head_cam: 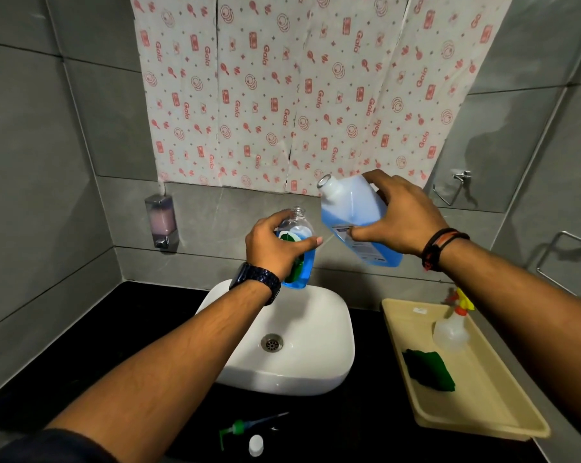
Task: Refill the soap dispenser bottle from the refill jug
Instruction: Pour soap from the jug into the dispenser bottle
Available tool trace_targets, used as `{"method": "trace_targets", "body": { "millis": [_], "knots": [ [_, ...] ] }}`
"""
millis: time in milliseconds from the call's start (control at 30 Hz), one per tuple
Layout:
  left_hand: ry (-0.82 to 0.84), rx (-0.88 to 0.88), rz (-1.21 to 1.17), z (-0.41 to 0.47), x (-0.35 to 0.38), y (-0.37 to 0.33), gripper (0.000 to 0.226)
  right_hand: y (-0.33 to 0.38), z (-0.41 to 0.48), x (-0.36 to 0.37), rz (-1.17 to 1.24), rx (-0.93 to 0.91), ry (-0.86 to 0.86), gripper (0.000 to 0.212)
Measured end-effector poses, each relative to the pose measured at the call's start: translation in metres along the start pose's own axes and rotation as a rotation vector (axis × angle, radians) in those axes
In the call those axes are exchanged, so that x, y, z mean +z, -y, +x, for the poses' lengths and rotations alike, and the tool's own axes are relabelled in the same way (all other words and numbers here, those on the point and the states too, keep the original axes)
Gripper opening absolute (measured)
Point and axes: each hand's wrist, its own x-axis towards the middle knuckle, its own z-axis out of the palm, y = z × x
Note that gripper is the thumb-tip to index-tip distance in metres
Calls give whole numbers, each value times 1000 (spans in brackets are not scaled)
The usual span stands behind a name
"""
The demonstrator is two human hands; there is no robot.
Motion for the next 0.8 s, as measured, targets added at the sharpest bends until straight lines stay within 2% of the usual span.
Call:
{"method": "trace_targets", "body": {
  "millis": [333, 800],
  "knots": [
    [50, -2, -39, 0, -6, -12, 69, 10, 8, -10, -294, -71, 26, 82],
    [47, -3, -62, -8, -8, -32, 73, 21, 11, -21, -432, -123, 26, 83]
  ]
}}
